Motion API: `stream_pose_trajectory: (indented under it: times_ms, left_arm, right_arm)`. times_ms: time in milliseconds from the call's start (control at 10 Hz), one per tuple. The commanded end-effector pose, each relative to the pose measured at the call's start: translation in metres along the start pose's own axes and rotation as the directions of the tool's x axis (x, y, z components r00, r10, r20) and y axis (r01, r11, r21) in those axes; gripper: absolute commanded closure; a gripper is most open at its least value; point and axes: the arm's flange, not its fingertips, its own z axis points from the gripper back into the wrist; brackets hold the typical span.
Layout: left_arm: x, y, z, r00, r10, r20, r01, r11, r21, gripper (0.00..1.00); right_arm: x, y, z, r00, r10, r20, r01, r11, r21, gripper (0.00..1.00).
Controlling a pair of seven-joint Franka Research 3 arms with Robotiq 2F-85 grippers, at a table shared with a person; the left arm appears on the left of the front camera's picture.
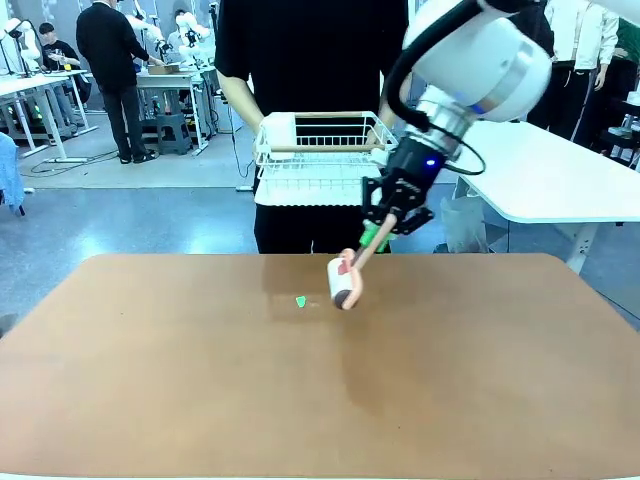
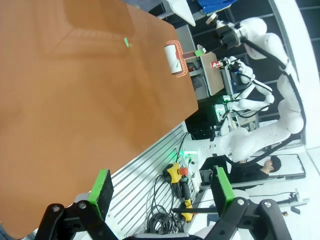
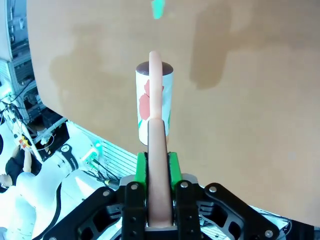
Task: Clean the table.
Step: Clean the table with the Lint Roller when the human lifts the Dish drying rack.
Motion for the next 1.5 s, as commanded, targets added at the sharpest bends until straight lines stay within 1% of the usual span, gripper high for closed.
stream_pose_trajectory:
  times_ms: [0, 100, 200, 300, 400, 500, 700, 800, 1200, 1300, 1400]
  left_arm:
    - [-0.003, -0.001, 0.002, 1.0, -0.028, 0.013, 0.028, 0.999, -0.019, 0.0]
    - [-0.003, -0.001, 0.002, 1.0, -0.028, 0.013, 0.028, 0.999, -0.019, 0.0]
    - [-0.003, -0.001, 0.002, 1.0, -0.028, 0.013, 0.028, 0.999, -0.019, 0.0]
    - [-0.003, -0.001, 0.002, 1.0, -0.028, 0.013, 0.028, 0.999, -0.019, 0.0]
    - [-0.003, -0.001, 0.002, 1.0, -0.028, 0.013, 0.028, 0.999, -0.019, 0.0]
    - [-0.003, -0.001, 0.002, 1.0, -0.028, 0.013, 0.028, 0.999, -0.019, 0.0]
    - [-0.003, -0.001, 0.002, 1.0, -0.028, 0.013, 0.028, 0.999, -0.019, 0.0]
    - [-0.003, -0.001, 0.002, 1.0, -0.028, 0.013, 0.028, 0.999, -0.019, 0.0]
    - [-0.003, -0.001, 0.002, 1.0, -0.028, 0.013, 0.028, 0.999, -0.019, 0.0]
    - [-0.003, -0.001, 0.002, 1.0, -0.028, 0.013, 0.028, 0.999, -0.019, 0.0]
    - [-0.003, -0.001, 0.002, 1.0, -0.028, 0.013, 0.028, 0.999, -0.019, 0.0]
  right_arm:
    - [-0.014, -0.036, 0.02, 0.999, -0.014, 0.034, 0.014, 1.0, 0.009, 0.79]
    - [-0.015, -0.059, 0.031, 0.999, -0.028, 0.043, 0.027, 1.0, 0.014, 0.79]
    - [-0.013, -0.078, 0.036, 0.999, -0.003, 0.035, 0.003, 1.0, 0.001, 0.79]
    - [-0.009, -0.098, 0.04, 0.998, -0.034, 0.06, 0.031, 0.999, 0.043, 0.79]
    - [-0.004, -0.113, 0.04, 0.997, -0.047, 0.062, 0.043, 0.996, 0.074, 0.79]
    - [-0.002, -0.122, 0.038, 0.997, -0.047, 0.062, 0.043, 0.997, 0.069, 0.79]
    - [-0.008, -0.127, 0.041, 0.996, -0.054, 0.065, 0.047, 0.994, 0.101, 0.79]
    - [0.0, -0.131, 0.043, 0.996, -0.069, 0.058, 0.066, 0.997, 0.048, 0.79]
    - [0.0, -0.132, 0.041, 0.996, -0.071, 0.057, 0.067, 0.996, 0.058, 0.79]
    - [0.01, -0.139, 0.04, 0.997, -0.055, 0.055, 0.051, 0.996, 0.071, 0.79]
    - [0.021, -0.148, 0.04, 0.996, -0.075, 0.039, 0.072, 0.994, 0.077, 0.79]
